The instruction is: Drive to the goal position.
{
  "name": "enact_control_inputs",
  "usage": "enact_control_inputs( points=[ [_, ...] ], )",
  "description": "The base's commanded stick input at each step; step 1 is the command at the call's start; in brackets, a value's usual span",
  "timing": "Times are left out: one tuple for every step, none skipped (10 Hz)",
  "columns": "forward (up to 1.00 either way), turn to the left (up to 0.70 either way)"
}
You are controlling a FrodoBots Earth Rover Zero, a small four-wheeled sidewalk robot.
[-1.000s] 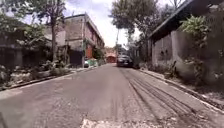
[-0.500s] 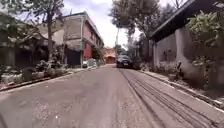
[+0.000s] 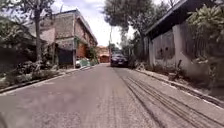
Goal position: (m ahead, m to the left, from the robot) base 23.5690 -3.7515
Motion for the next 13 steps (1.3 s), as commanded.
enact_control_inputs(
  points=[
    [0.7, 0.0],
    [0.7, 0.0],
    [0.7, 0.0],
    [0.7, 0.0],
    [0.7, 0.0],
    [0.7, 0.0],
    [0.7, 0.0],
    [0.7, 0.0],
    [0.7, 0.0],
    [0.7, 0.0],
    [0.7, 0.0],
    [0.7, 0.0],
    [0.7, 0.0]
  ],
)
